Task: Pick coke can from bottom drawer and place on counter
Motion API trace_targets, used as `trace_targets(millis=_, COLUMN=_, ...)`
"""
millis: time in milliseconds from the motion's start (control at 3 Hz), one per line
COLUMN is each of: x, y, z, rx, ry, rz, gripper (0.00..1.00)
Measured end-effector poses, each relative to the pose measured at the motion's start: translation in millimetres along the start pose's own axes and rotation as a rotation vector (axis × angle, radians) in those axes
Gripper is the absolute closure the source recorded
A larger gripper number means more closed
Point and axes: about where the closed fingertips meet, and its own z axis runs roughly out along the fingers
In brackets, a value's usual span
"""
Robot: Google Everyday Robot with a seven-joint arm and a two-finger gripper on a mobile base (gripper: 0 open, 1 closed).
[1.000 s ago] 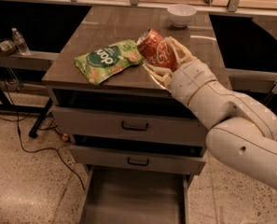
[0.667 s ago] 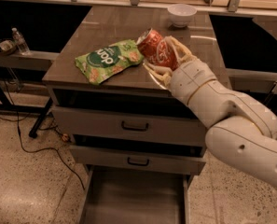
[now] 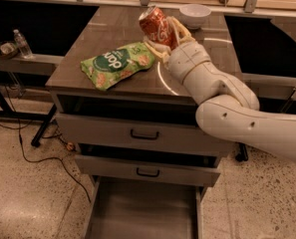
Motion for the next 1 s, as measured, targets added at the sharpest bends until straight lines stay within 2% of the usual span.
trace_targets(millis=333, x=18.2, y=-7.8, z=23.5, rx=0.041, ry=0.003, rz=0.063, gripper=1.0)
trace_targets(millis=667, x=42.5, y=-16.6, z=25.4, rx=0.085, ry=0.05, rz=0.101, gripper=1.0)
trace_targets(millis=1000, x=69.9, y=-29.8, z=12.8, rx=0.137, ry=0.111, rz=0.117, gripper=1.0)
